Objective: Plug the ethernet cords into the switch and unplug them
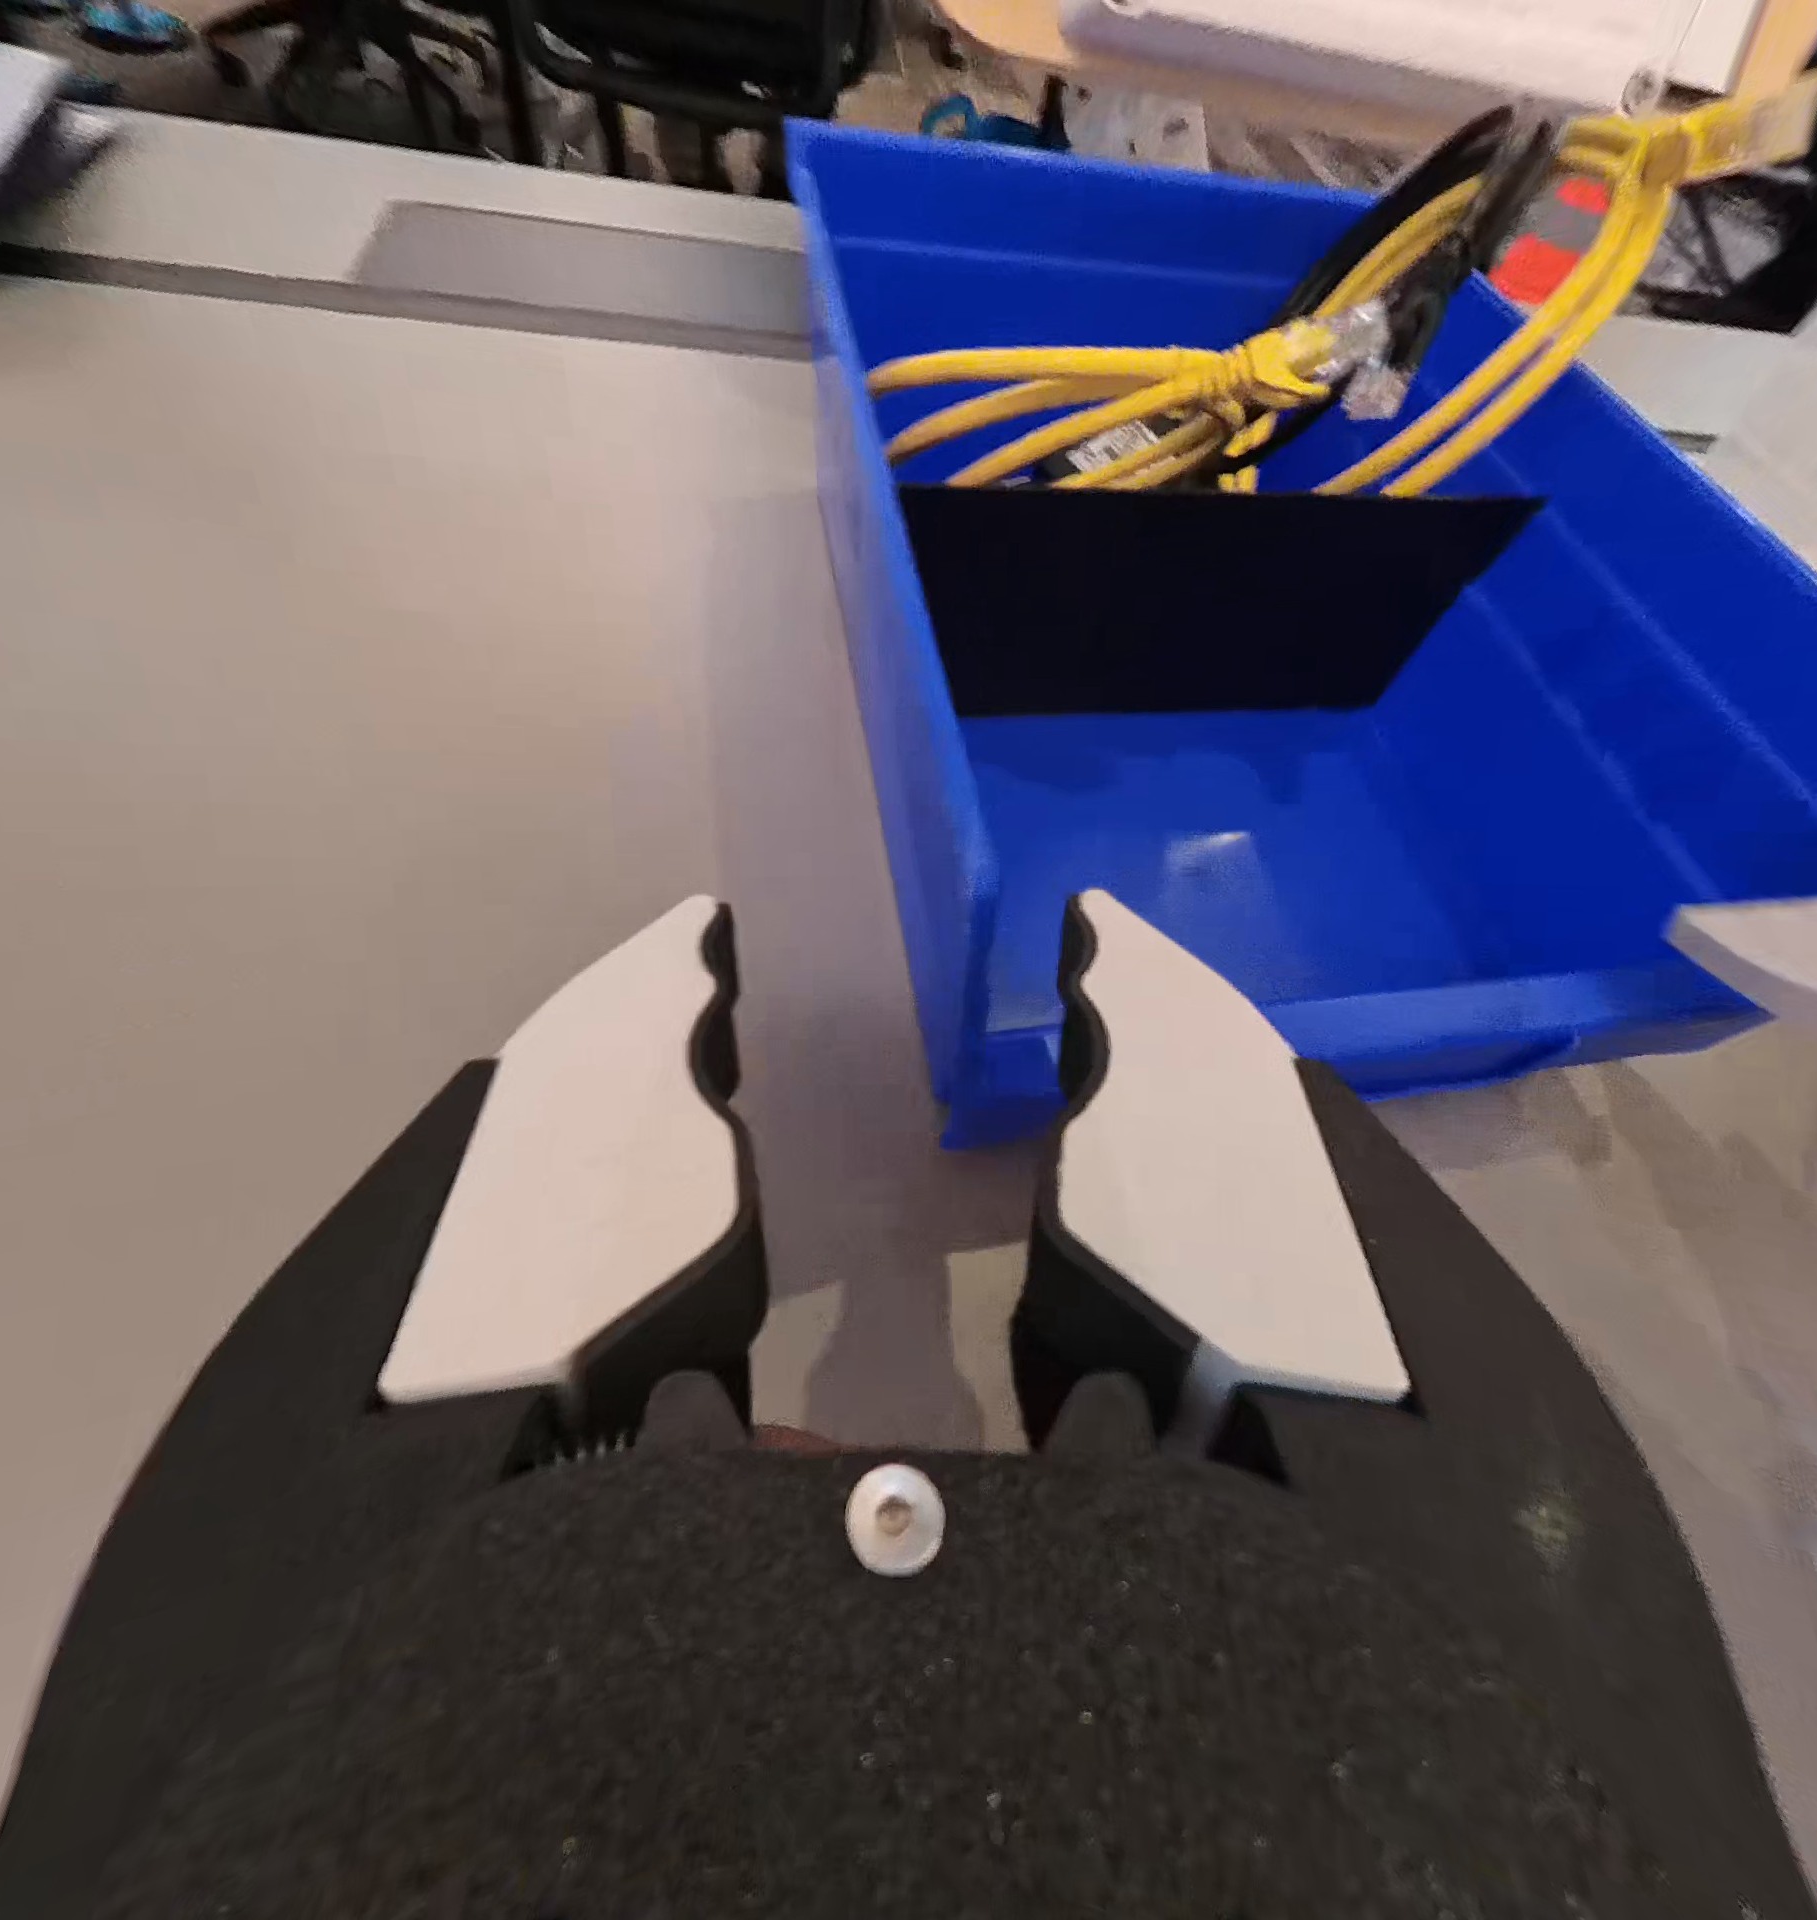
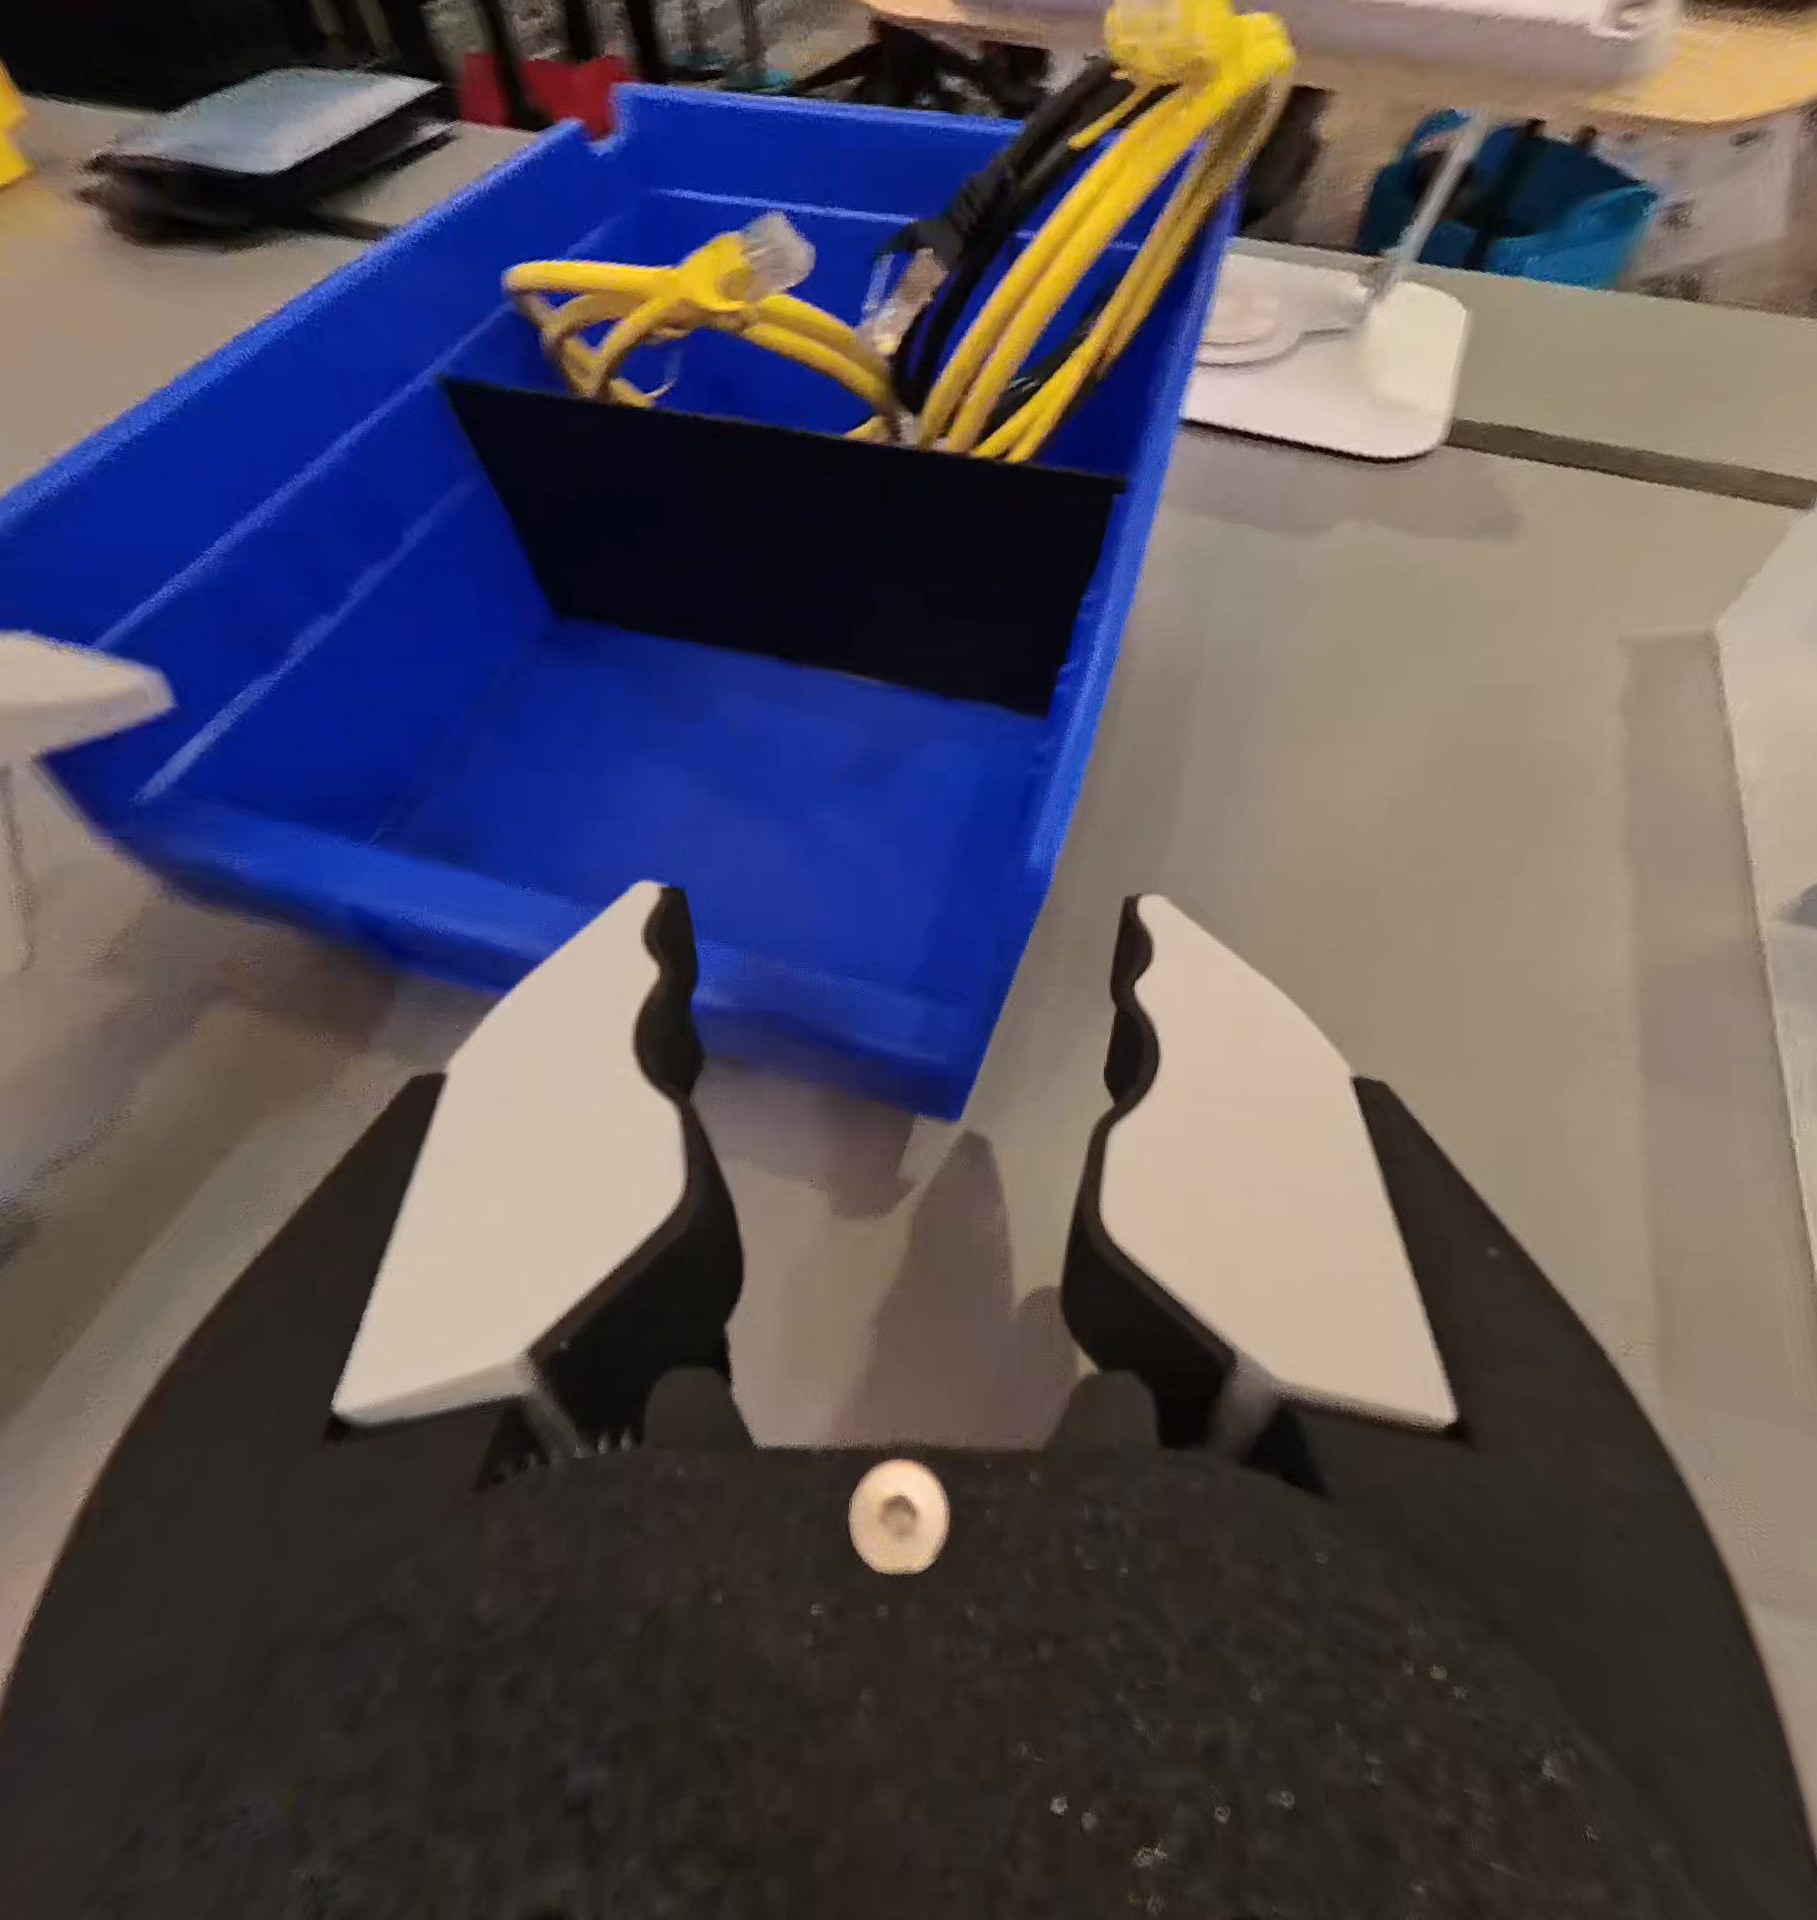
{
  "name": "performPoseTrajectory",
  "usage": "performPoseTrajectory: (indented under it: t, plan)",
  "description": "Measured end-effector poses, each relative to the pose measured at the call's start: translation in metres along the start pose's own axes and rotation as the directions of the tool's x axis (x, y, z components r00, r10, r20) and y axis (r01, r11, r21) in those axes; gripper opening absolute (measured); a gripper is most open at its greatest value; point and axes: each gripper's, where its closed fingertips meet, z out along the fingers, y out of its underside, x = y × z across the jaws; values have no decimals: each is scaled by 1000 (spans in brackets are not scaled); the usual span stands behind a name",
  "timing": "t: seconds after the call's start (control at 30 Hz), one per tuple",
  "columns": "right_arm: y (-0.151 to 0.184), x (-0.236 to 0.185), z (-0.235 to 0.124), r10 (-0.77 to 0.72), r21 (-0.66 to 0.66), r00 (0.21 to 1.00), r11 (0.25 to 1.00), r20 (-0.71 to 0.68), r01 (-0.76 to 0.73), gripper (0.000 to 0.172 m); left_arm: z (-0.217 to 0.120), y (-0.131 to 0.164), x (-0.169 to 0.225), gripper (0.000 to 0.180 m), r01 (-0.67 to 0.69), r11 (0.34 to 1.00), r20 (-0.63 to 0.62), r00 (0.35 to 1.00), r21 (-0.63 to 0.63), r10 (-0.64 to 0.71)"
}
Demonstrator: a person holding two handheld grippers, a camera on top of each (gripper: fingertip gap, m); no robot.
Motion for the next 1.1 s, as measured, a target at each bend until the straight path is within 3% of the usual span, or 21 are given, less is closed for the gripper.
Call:
performPoseTrajectory:
  t: [0.03,0.07,0.1,0.13,0.23,0.33,0.4,0.7,0.9,1.1]
  plan:
    - [-1,5,7,12,4,999,1000,-47,-12,71,6,1,8,45,-11,1000,-31,999,-14,11]
    - [-2,10,12,13,5,996,1000,-90,-12,50,9,2,13,18,-31,999,-51,998,-24,30]
    - [0,19,16,24,-7,987,1000,-159,-25,12,12,2,10,5,-62,998,-5,998,-28,62]
    - [-1,21,17,11,-14,985,1000,-174,-13,5,13,1,6,4,-105,994,24,994,-36,106]
    - [-3,12,18,49,-32,992,998,-116,-53,4,12,-3,-2,4,-100,995,20,995,-23,100]
    - [-23,-6,6,13,55,989,998,-147,-5,5,-3,-29,-17,2,-138,988,68,989,73,133]
    - [-35,-23,3,25,66,990,998,-140,-16,4,-12,-38,-32,2,-92,993,51,995,78,89]
    - [-67,-127,22,-6,173,997,985,-81,20,6,-51,-66,-134,2,-113,973,154,985,200,83]
    - [-65,-181,50,-27,119,999,992,-36,31,6,-55,-53,-191,1,-38,984,153,988,173,11]
    - [-38,-197,71,-137,70,990,988,-30,139,8,-38,-27,-213,3,-26,991,201,980,128,0]
